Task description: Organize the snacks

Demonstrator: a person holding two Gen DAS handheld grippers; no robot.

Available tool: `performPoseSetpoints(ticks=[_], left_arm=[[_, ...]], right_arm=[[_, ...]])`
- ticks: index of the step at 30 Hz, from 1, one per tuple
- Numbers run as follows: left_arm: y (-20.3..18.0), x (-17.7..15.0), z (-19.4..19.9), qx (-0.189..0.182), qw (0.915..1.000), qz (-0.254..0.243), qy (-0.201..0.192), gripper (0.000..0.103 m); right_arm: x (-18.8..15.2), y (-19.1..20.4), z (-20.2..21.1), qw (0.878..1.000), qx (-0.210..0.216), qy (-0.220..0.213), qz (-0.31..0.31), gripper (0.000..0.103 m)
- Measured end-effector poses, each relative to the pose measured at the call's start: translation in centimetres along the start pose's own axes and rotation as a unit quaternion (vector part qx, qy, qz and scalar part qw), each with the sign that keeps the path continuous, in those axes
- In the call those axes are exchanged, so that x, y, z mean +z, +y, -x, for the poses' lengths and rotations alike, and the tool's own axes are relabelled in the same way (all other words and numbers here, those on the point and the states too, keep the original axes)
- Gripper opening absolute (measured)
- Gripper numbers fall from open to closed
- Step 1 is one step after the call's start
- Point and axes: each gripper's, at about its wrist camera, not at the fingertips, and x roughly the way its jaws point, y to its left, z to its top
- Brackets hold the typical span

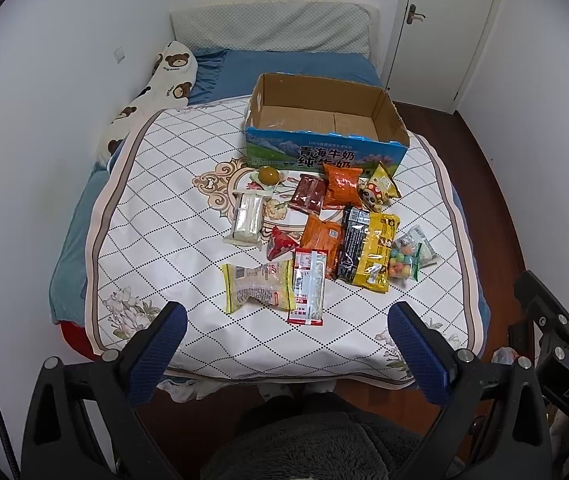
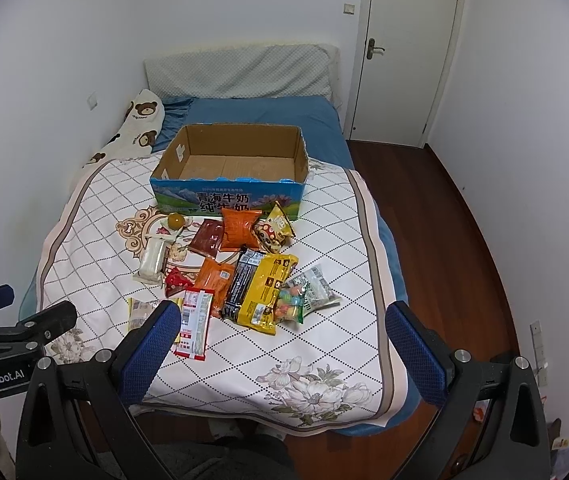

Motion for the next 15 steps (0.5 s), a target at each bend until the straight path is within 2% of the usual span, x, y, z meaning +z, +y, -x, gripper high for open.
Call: performPoseSetpoints(ticks=[15], left_arm=[[0.09, 0.20, -0.05, -0.001, 1.0000, -0.001, 0.001, 0.103]], right_arm=[[-0.04, -0.06, -0.09, 1.000, 0.002, -0.003, -0.004, 0.103]])
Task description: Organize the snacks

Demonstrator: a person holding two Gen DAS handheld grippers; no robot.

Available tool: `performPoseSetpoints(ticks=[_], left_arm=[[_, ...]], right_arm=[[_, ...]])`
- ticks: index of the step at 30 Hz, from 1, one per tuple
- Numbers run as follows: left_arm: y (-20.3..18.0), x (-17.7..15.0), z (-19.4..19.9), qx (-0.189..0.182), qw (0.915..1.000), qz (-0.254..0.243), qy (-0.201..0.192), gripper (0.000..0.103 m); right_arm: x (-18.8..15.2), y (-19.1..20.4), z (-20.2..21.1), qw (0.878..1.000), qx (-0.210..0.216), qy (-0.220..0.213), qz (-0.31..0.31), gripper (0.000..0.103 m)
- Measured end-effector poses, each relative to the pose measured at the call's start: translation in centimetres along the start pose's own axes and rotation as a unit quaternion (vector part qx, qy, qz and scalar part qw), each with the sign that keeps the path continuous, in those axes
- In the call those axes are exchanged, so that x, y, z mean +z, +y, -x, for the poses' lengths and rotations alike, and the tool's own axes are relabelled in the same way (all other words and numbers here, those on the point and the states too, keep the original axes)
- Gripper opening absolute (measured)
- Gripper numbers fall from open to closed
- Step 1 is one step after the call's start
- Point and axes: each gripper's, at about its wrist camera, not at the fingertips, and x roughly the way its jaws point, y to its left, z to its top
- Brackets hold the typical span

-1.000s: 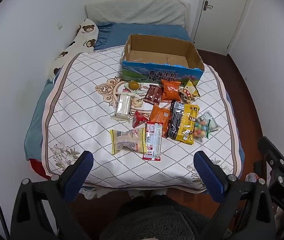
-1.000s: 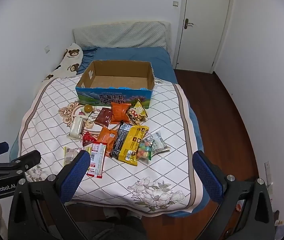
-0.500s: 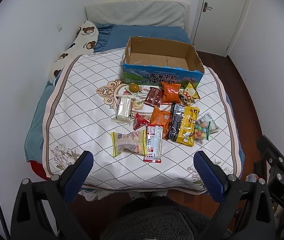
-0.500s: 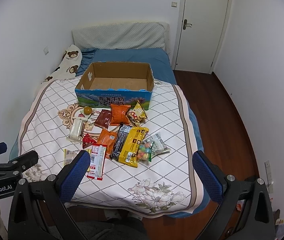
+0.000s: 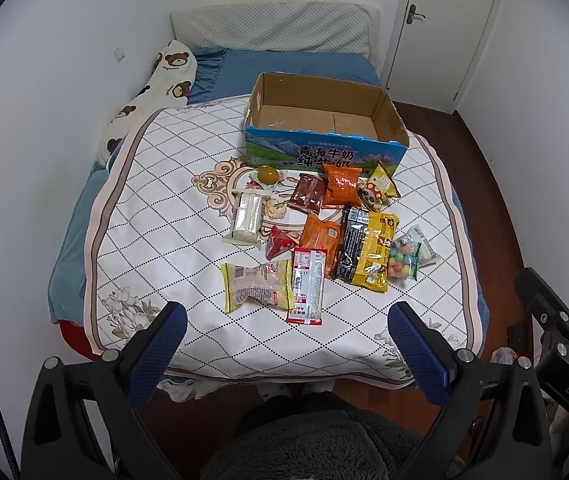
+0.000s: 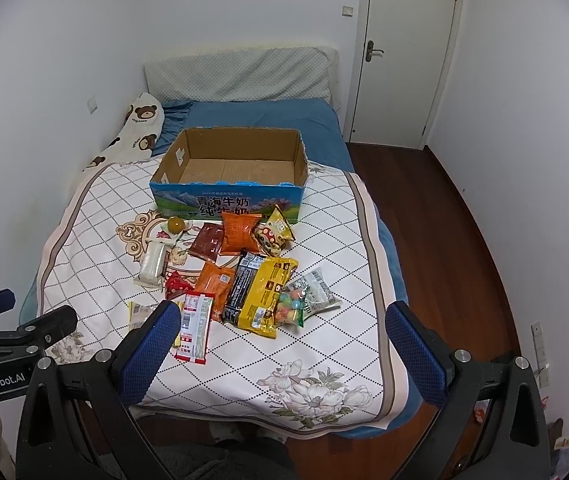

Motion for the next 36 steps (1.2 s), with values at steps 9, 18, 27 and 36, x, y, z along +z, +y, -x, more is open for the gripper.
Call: performPoseSetpoints(ticks=[9, 18, 27, 36], left_arm=[[-0.19, -0.19, -0.02, 0.001, 1.0000, -0.001, -0.001, 0.103], [-0.22, -0.48, 0.12, 0.000, 1.0000, -0.001, -0.002, 0.103], [-0.39, -0.61, 0.22, -0.002, 1.0000, -0.003, -0.003, 0.103], [-0.53, -0.70, 0.32, -0.006, 0.9999, -0.008, -0.004, 0.103]], right_arm=[[-0.11, -0.14, -0.02, 1.000, -0.004, -0.004, 0.002, 0.103], [-0.07, -0.03, 0.24, 1.000, -0.005, -0.007, 0.002, 0.103], [-0.02, 0.07, 0.38, 1.000, -0.006, -0.009, 0.003, 0.103], [-0.02, -0.09, 0.68, 1.000, -0.004, -0.011, -0.002, 0.103]])
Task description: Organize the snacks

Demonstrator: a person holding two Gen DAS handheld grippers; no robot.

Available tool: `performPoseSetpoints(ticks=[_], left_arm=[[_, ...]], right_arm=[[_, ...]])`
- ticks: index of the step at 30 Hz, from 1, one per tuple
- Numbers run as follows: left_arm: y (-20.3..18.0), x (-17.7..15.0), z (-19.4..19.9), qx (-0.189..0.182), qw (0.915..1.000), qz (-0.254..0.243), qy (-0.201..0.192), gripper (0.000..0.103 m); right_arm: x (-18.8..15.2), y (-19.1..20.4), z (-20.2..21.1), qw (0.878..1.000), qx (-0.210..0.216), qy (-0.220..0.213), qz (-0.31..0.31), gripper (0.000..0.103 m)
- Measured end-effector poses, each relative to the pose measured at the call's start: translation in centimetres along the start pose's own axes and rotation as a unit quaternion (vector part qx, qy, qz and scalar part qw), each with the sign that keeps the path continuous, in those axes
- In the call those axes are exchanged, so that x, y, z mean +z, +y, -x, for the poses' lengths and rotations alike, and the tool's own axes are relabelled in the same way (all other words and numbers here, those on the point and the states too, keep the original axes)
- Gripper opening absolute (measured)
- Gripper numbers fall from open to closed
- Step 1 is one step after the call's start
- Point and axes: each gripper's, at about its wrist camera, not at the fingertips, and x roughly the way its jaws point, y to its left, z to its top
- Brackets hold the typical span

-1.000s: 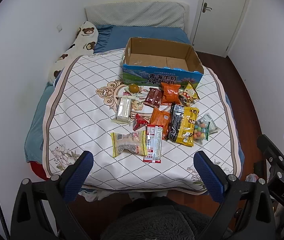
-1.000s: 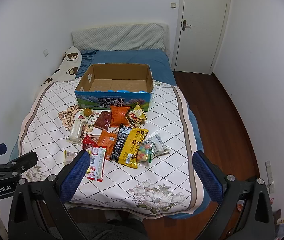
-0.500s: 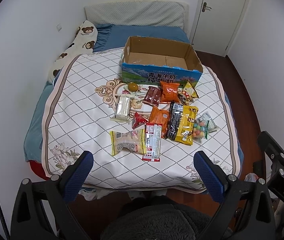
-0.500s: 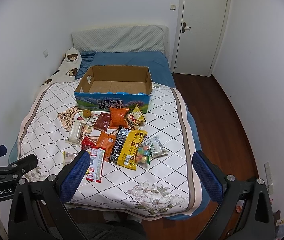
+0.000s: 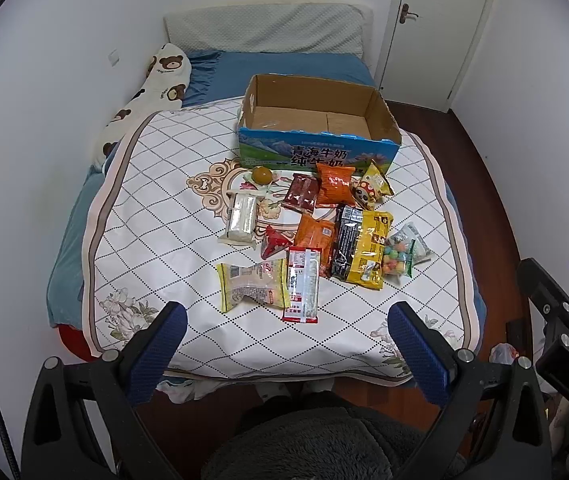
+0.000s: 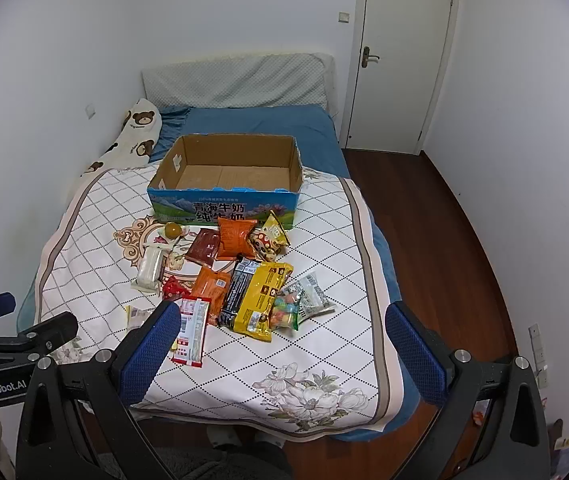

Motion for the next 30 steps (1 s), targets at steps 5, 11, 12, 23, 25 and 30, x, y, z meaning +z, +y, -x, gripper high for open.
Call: performPoseSetpoints(ticks=[5, 11, 12, 23, 25, 30], left_arm=[[0.0, -0.1, 0.1, -0.001, 1.0000, 0.001, 0.001, 0.103], [0.0, -0.4, -0.3, -0.004, 1.0000, 0.002, 0.008, 0.103], [-0.1, -0.4, -0.5, -0.003, 0.9999, 0.003, 0.010, 0.103], [0.9, 1.3, -9.1, 0.028, 0.9975, 0.009, 0.064, 0.103], [1.1, 1.7, -11.6, 0.033, 0.9959, 0.004, 0.084, 0.103], [1.1, 2.2, -18.3, 0.019, 0.9890, 0.007, 0.147, 0.103]], right_arm=[[0.0, 0.0, 0.0, 1.000, 0.001, 0.001, -0.001, 0.103], [0.0, 0.1, -0.1, 1.000, 0.002, 0.005, -0.002, 0.103], [-0.1, 0.0, -0.4, 1.000, 0.003, 0.008, -0.004, 0.103], [-0.8, -1.3, -10.3, 0.992, 0.054, 0.103, -0.058, 0.103], [-0.9, -1.2, -13.5, 0.989, 0.059, 0.122, -0.062, 0.103], [-0.4, -1.1, -22.3, 0.976, 0.091, 0.177, -0.088, 0.102]])
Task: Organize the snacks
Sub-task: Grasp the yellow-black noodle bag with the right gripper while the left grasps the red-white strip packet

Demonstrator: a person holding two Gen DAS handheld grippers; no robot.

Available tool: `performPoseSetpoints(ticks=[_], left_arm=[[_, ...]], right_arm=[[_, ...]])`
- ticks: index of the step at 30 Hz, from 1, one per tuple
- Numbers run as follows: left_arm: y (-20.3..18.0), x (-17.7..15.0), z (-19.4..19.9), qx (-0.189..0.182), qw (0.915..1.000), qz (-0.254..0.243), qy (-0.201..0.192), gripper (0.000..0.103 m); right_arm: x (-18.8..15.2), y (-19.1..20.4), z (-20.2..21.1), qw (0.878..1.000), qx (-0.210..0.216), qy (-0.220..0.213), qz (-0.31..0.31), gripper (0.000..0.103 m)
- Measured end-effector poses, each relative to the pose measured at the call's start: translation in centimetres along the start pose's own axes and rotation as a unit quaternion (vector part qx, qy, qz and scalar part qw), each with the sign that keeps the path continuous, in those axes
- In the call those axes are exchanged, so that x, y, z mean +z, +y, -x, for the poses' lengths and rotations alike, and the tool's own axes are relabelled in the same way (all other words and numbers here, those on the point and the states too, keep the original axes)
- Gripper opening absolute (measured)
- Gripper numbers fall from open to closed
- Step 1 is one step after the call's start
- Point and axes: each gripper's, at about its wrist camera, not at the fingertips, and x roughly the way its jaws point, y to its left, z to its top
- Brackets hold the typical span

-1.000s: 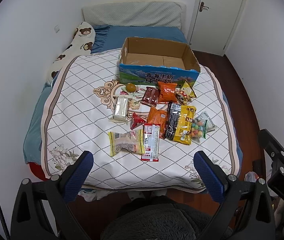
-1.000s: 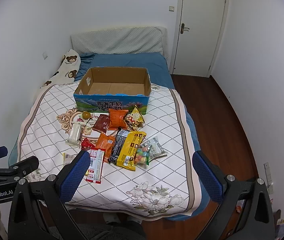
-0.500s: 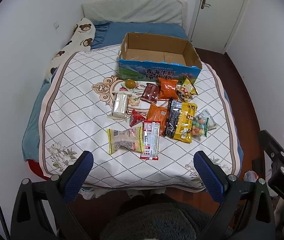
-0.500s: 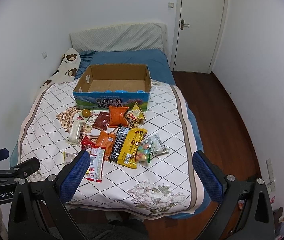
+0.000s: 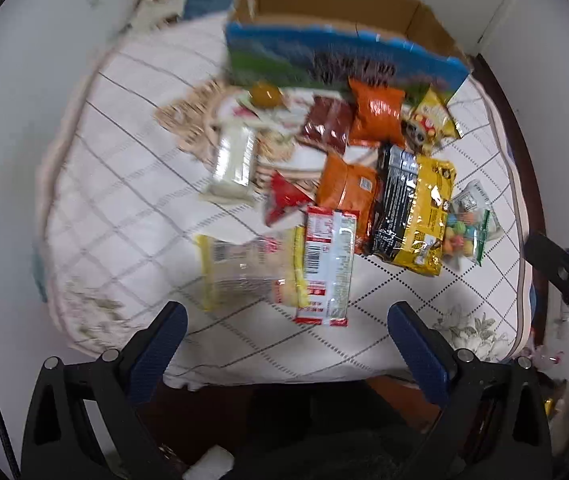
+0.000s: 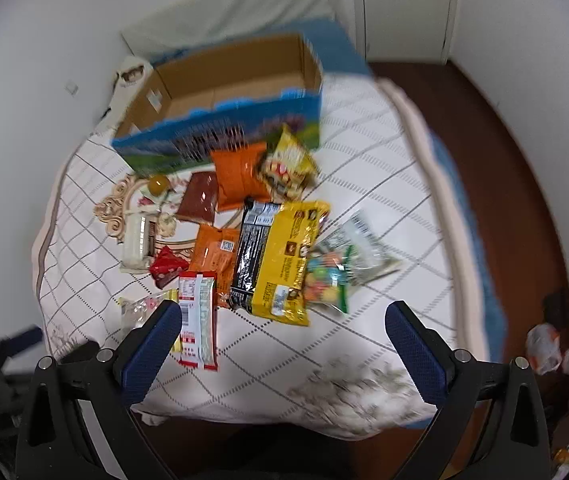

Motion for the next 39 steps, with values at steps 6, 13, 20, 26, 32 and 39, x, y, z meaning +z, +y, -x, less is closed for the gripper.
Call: performPoseSetpoints(ticks=[6, 13, 20, 26, 32, 39], left_arm=[[-2.8, 2.0, -7.4, -0.038, 0.9966, -0.013, 0.071, 0.083], [-4.2, 1.8, -14.5, -0.030, 0.9889, 0.009, 0.145, 0.082], [-1.7, 2.4, -16.5, 0.003, 0.9900, 0.051, 0.131, 0.082], [-0.1, 3.3, -16.6, 0.011, 0.9908, 0.045, 0.127, 0.082], [1.7, 4.6, -16.1, -0.014, 0.9900, 0.037, 0.135, 0.082], [5.1, 3.3, -15.1, -0.047, 0.9902, 0.032, 0.128, 0.052]], right_arm=[[3.5, -1.2, -7.9, 0.995, 0.044, 0.078, -0.041, 0.101], [4.8, -1.4, -11.6, 0.991, 0.046, 0.119, -0.039, 0.101], [4.8, -0.4, -14.9, 0.986, 0.034, 0.159, -0.017, 0.101], [5.0, 1.5, -18.0, 0.983, 0.015, 0.181, -0.014, 0.101], [5.3, 3.0, -20.2, 0.981, -0.025, 0.190, -0.026, 0.101], [4.2, 2.7, -24.0, 0.969, -0.038, 0.230, -0.085, 0.088]])
